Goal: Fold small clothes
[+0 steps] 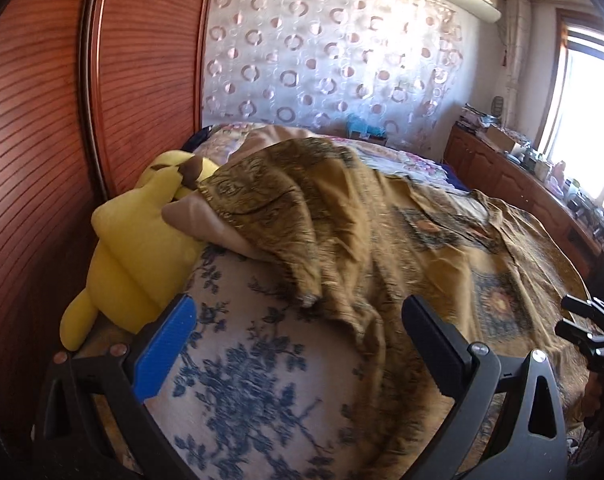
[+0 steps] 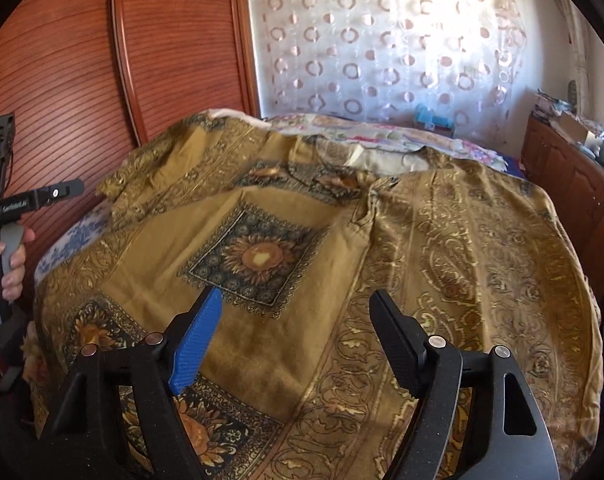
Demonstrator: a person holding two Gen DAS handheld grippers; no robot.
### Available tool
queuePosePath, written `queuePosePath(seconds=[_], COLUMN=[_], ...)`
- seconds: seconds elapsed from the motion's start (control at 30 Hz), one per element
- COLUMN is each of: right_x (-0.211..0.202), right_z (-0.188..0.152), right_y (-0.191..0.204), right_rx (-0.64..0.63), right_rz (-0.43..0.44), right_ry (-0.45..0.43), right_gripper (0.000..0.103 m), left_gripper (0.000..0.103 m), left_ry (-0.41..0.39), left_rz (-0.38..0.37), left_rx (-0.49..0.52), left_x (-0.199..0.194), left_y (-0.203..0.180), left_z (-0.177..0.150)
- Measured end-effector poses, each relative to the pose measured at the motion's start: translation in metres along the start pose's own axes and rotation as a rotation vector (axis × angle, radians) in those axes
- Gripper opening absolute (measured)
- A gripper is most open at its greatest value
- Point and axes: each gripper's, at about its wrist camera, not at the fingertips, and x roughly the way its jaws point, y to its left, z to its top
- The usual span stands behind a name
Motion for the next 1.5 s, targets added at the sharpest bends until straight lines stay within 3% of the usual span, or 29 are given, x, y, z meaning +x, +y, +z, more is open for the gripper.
queuePosePath(seconds=[0.1, 0.3, 0.37, 0.43, 0.57, 0.67, 0.87, 1.1, 1.37, 1.5], right_x=[0.008, 0.01, 0.011, 0.012, 0.02, 0.022, 0.022, 0.018, 0.017, 0.019], right_z=[0.001, 0.004, 0.006, 0.008, 0.008, 0.007, 0.006, 0.003, 0.001, 0.002], right_y=[0.003, 0.005, 0.004, 0.003, -0.002, -0.006, -0.007, -0.007, -0.01, -0.01], right_rx=[-0.017, -0.029, -0.036, -0.04, -0.024, -0.001, 0.007, 0.014, 0.018, 0.019], right_rz=[-0.004, -0.006, -0.011, -0.015, 0.002, 0.013, 0.009, -0.004, 0.002, 0.003], right_ry=[0.019, 0.016, 0.012, 0.011, 0.032, 0.032, 0.025, 0.01, 0.004, 0.005], right_gripper=[0.078, 0.078, 0.078, 0.078, 0.078, 0.078, 0.078, 0.078, 0.078, 0.078], left_gripper=[0.098, 0.074, 0.052, 0.045, 0.012, 0.007, 0.003, 0.003, 0.033, 0.04], left_ry=[0.022, 0.086, 0.098, 0.109, 0.116, 0.087, 0.034, 0.018, 0.037, 0.019], left_rz=[-0.03, -0.152, -0.163, -0.164, -0.171, -0.161, -0.192, -0.293, -0.309, -0.267], left_rx=[-0.031, -0.092, -0.084, -0.086, -0.068, -0.035, 0.071, 0.241, 0.289, 0.326], left_x=[0.012, 0.04, 0.046, 0.052, 0.056, 0.049, 0.033, 0.009, -0.015, -0.029], left_y=[0.011, 0.019, 0.018, 0.018, 0.019, 0.012, -0.027, -0.109, -0.139, -0.136], left_z=[0.006, 0.01, 0.01, 0.013, 0.021, 0.031, 0.062, 0.077, 0.063, 0.055])
